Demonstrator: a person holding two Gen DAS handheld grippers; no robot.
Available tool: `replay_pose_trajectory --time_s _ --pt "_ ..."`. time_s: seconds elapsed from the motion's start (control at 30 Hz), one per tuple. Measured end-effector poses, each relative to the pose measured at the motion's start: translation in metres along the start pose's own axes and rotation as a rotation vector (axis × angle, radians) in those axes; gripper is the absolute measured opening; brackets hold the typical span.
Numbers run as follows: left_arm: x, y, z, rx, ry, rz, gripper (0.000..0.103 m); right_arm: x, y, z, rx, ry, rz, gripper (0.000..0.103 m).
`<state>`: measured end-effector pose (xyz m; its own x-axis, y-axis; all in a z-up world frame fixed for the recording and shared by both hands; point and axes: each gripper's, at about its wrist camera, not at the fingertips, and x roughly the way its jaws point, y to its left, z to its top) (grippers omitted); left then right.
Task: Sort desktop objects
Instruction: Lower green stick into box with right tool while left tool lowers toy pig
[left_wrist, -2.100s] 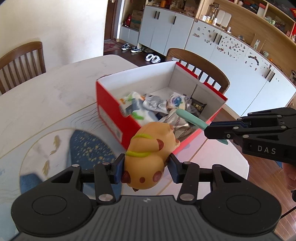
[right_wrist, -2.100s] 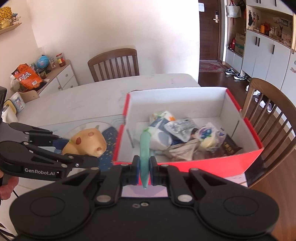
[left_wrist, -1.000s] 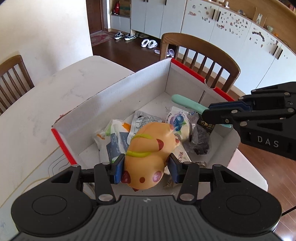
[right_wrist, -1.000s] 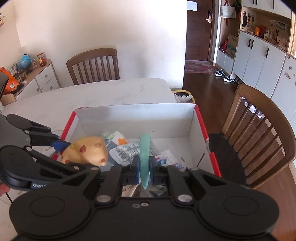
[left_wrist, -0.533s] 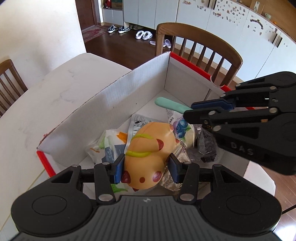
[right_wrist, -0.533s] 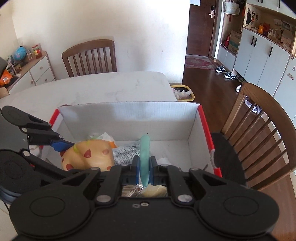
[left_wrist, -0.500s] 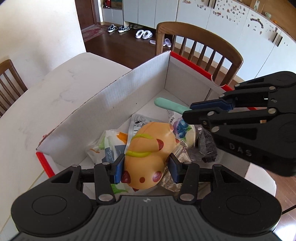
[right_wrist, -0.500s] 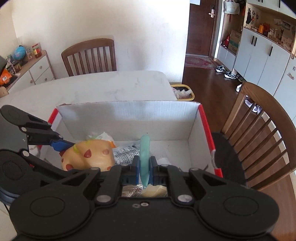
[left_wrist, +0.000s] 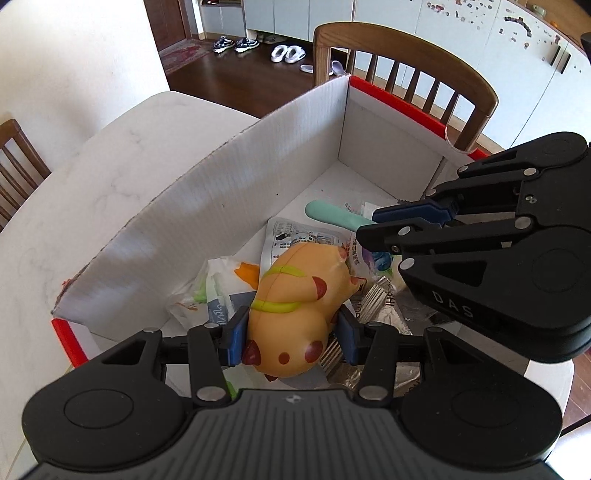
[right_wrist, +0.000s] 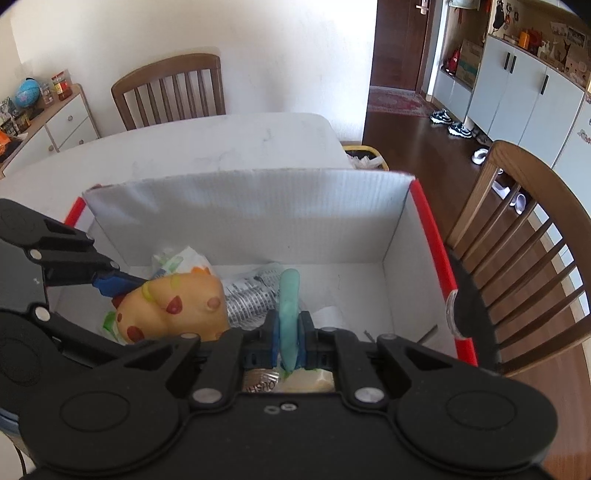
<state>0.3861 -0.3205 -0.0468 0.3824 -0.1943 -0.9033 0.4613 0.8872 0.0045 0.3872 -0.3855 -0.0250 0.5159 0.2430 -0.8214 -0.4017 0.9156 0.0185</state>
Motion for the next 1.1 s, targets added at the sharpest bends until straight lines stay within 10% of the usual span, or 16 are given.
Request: replay_pose_trajectory --time_s 1.1 --pt "-0.008 0.006 -0.010 0.004 -0.012 -0.002 0.068 -0.003 -0.008 -0.006 0.015 0.030 0.034 0.025"
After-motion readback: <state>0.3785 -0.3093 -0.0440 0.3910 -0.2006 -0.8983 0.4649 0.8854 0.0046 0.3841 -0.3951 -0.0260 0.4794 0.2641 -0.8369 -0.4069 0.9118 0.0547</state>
